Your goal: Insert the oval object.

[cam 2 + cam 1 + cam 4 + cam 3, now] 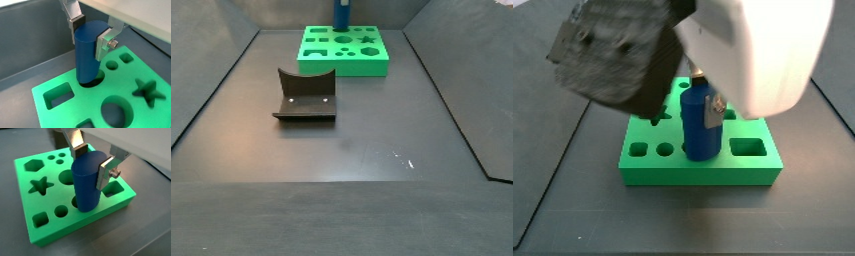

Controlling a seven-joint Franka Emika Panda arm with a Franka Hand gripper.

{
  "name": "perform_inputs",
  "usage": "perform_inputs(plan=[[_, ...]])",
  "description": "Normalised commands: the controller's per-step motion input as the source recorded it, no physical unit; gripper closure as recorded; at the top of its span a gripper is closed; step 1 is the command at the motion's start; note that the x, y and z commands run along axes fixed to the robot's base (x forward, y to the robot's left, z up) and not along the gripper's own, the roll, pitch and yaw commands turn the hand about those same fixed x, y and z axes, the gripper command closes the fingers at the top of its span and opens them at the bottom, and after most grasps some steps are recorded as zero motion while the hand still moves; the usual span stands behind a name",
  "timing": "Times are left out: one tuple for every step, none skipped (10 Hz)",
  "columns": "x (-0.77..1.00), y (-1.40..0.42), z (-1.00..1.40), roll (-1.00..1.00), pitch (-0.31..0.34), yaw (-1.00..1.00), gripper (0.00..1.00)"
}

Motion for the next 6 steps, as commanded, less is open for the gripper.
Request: perform_inputs(plan=[[0.0, 0.03, -0.04, 0.23, 0.067, -0.79, 1.0], [0.0, 0.04, -0.07, 0.26, 0.093, -0.75, 1.0], [0.0, 0.04, -0.08, 0.26, 0.097, -0.75, 1.0], [0.0, 0.05, -0.1, 0.27, 0.107, -0.73, 1.0], [0.16, 0.03, -0.13, 0.3, 0.104, -0.62, 1.0], [0.38, 0.0, -0.01, 0.28, 0.139, -0.36, 1.0]])
